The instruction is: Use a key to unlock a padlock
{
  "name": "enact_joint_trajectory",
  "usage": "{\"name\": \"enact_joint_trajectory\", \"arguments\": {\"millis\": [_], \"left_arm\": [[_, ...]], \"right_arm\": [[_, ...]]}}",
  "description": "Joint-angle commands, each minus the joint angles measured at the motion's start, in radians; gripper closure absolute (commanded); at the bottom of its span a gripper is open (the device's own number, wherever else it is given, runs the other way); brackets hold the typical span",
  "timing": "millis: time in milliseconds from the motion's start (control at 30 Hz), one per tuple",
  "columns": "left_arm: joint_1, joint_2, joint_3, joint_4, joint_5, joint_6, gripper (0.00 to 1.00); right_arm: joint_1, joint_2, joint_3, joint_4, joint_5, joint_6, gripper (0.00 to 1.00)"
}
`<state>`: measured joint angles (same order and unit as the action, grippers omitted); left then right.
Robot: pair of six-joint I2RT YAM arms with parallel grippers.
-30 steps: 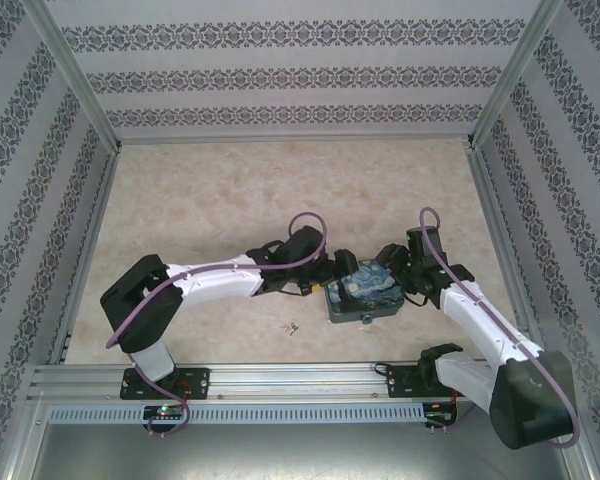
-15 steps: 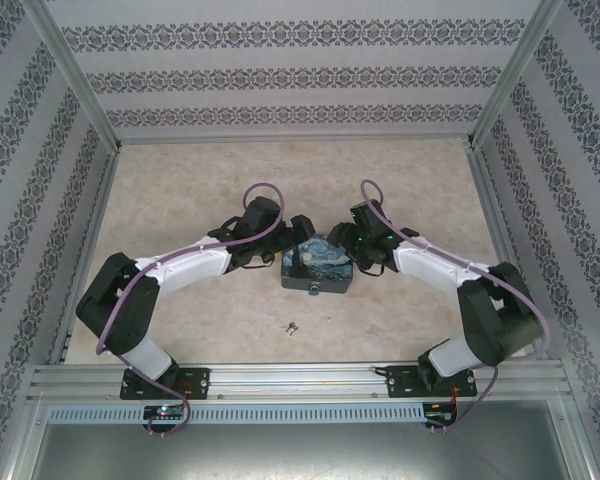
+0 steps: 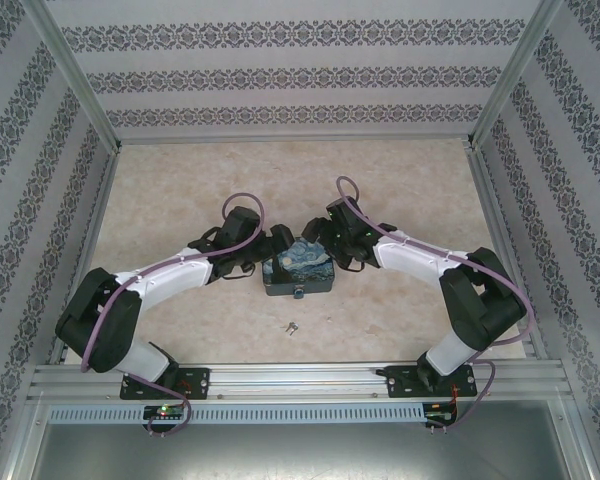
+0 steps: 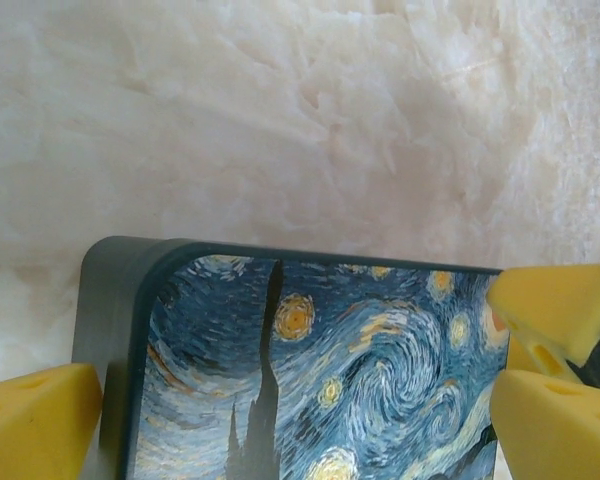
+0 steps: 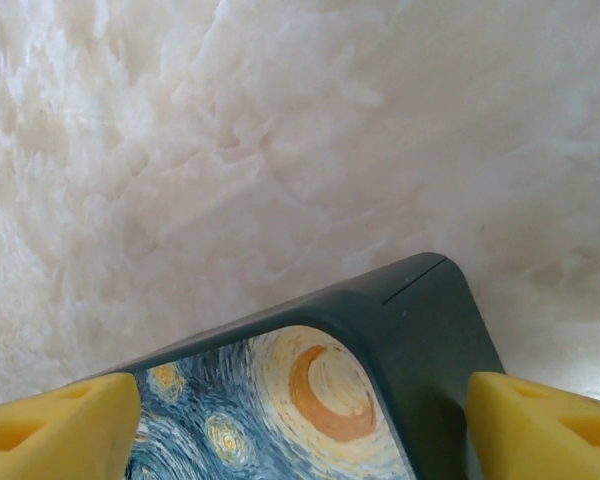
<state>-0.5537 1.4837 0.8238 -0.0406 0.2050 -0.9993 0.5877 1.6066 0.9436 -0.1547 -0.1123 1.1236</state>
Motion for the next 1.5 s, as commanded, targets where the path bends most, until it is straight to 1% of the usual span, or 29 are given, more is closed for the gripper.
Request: {"name": "enact_joint_trajectory", "arguments": {"millis": [0, 133, 267, 400, 567, 733, 767, 833, 867, 933, 1000, 1100, 1233, 1300, 1367, 1400, 1467], "left_arm": [[0.019, -0.021, -0.002, 0.002, -0.001, 0.042, 0.01], [0.022, -0.015, 0.0, 0.002, 0.007, 0.045, 0.01], [0.022, -0.028, -0.011, -0.002, -0.007, 0.038, 0.01], [0.031, -0.039, -0.003, -0.033, -0.046, 0.056, 0.01], [0.065, -0.061, 0.035, -0.099, -0.099, 0.127, 0.01], [0.099, -0.103, 0.076, -0.17, -0.12, 0.206, 0.01], [0.102, -0.115, 0.081, -0.181, -0.126, 0.218, 0.01], [0.103, -0.137, 0.089, -0.21, -0.14, 0.233, 0.01], [0.103, -0.147, 0.091, -0.231, -0.146, 0.237, 0.01], [0.104, -0.166, 0.081, -0.242, -0.156, 0.235, 0.01], [0.105, -0.195, 0.06, -0.236, -0.156, 0.227, 0.01], [0.106, -0.248, 0.026, -0.231, -0.156, 0.217, 0.01], [0.105, -0.327, -0.019, -0.232, -0.15, 0.204, 0.01], [0.107, -0.363, -0.029, -0.259, -0.151, 0.195, 0.01], [0.107, -0.395, -0.037, -0.283, -0.147, 0.187, 0.01], [0.107, -0.413, -0.044, -0.294, -0.145, 0.179, 0.01], [0.107, -0.441, -0.057, -0.306, -0.135, 0.162, 0.01]], "right_arm": [[0.02, -0.006, 0.009, 0.02, -0.007, 0.015, 0.14], [0.02, -0.021, -0.009, 0.016, 0.008, 0.018, 0.12], [0.002, -0.043, -0.026, 0.003, 0.032, 0.009, 0.06], [-0.013, -0.097, -0.048, -0.007, 0.108, -0.021, 0.02], [-0.042, -0.16, -0.053, -0.034, 0.138, -0.081, 0.02], [-0.056, -0.229, -0.038, -0.106, 0.196, -0.158, 0.02], [-0.06, -0.252, -0.047, -0.109, 0.214, -0.158, 0.02], [-0.08, -0.299, -0.071, -0.109, 0.234, -0.097, 0.02], [-0.099, -0.329, -0.088, -0.107, 0.23, -0.056, 0.02], [-0.122, -0.372, -0.117, -0.07, 0.197, -0.068, 0.02], [-0.126, -0.419, -0.129, -0.049, 0.161, -0.167, 0.02], [-0.124, -0.47, -0.145, -0.045, 0.109, -0.229, 0.02], [-0.115, -0.507, -0.145, -0.087, 0.032, -0.253, 0.02], [-0.085, -0.521, -0.144, -0.128, 0.008, -0.272, 0.06], [-0.044, -0.536, -0.15, -0.175, 0.009, -0.286, 0.12], [-0.011, -0.542, -0.159, -0.202, 0.029, -0.289, 0.14], [0.047, -0.551, -0.184, -0.215, 0.065, -0.289, 0.15]]}}
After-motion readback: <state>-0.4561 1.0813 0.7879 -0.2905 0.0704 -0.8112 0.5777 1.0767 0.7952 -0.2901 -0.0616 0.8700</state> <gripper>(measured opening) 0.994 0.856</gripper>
